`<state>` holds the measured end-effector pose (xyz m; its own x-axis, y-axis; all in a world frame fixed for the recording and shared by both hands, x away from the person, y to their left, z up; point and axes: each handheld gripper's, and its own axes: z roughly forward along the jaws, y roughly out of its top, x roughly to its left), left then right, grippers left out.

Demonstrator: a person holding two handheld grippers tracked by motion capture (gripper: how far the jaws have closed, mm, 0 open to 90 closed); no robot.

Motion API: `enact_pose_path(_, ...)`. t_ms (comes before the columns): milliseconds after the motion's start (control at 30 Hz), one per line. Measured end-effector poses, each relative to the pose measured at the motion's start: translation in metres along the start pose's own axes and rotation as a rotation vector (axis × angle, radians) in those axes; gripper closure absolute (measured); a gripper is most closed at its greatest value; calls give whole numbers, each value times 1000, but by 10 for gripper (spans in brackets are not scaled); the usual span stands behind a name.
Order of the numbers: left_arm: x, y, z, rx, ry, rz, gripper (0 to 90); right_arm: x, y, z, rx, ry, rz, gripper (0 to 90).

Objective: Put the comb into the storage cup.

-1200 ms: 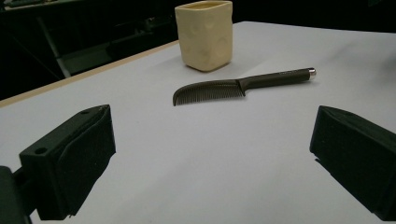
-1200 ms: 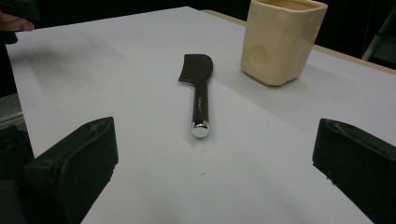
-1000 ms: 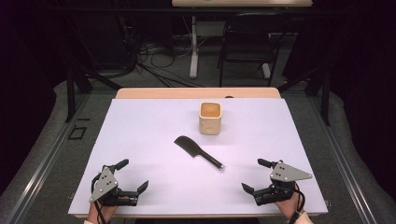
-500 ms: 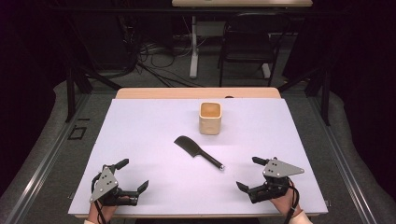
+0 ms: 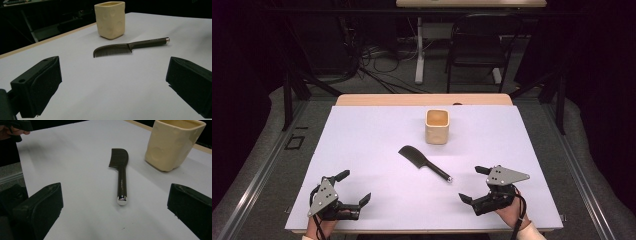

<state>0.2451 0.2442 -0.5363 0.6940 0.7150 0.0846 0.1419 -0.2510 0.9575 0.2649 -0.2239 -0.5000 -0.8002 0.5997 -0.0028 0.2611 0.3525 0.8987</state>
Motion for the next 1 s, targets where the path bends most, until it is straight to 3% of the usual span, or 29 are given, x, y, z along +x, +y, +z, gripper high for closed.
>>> enact_pose_path(500,0,0,1,3,0,8,1,2,16,26,83,36,23,0)
enact_pose_path(1000,0,0,0,4,2,5,1,4,31,45,170,23,7,0)
